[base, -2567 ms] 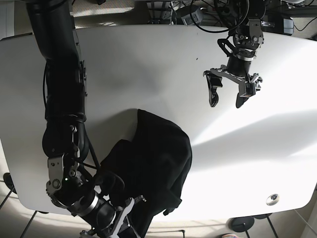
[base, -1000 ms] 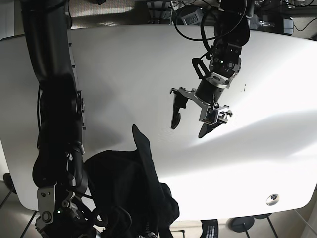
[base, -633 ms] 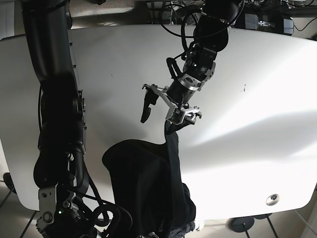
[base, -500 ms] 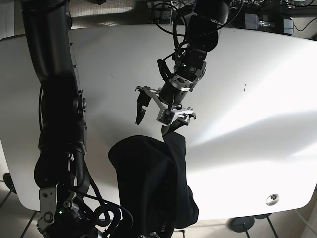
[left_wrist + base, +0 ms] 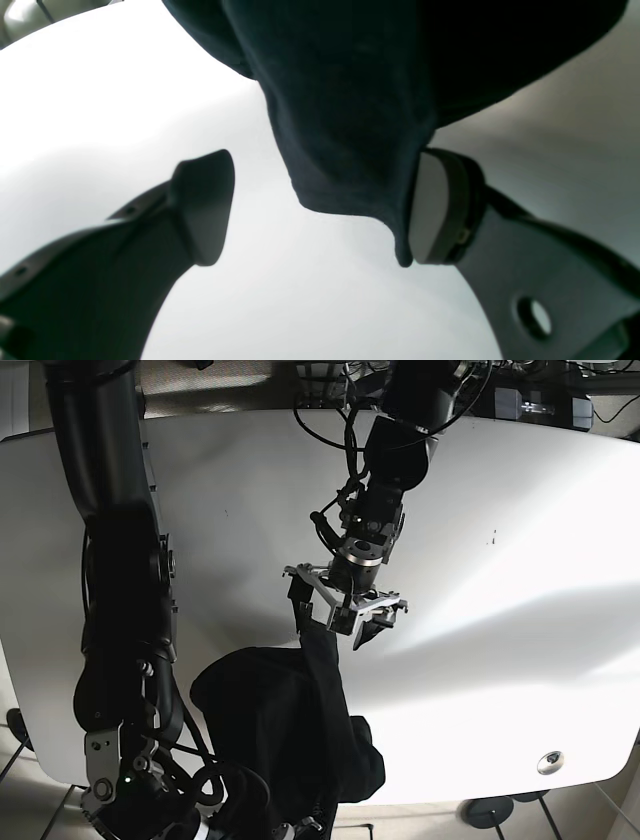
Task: Fold the T-shirt properly
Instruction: 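Reach the left gripper down and grasp the hanging shirt edge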
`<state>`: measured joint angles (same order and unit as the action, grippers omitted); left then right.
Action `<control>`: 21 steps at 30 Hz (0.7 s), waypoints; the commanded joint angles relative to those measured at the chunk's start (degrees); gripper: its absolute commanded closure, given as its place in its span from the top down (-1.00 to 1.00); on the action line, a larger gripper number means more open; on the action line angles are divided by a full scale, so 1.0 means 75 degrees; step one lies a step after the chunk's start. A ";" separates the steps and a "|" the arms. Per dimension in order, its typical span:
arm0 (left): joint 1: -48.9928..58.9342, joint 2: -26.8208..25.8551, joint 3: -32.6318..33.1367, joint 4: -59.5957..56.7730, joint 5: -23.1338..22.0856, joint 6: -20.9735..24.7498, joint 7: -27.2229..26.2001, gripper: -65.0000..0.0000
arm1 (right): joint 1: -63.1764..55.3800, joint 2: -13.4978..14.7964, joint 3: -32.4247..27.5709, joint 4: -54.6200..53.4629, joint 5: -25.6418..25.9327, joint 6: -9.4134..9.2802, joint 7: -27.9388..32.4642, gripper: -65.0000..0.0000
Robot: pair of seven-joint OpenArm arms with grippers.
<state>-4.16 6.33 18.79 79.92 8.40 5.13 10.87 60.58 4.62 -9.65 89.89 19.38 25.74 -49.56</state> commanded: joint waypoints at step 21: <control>-0.0658 0.0252 0.0009 -0.0769 0.0057 -0.0021 -0.0178 -0.91 | 0.0380 0.0034 0.0062 0.0106 0.0036 -0.0038 0.0331 -0.94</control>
<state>-8.12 7.70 18.90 72.97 8.43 4.91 11.07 60.73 4.64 -9.61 89.89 19.38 25.74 -49.56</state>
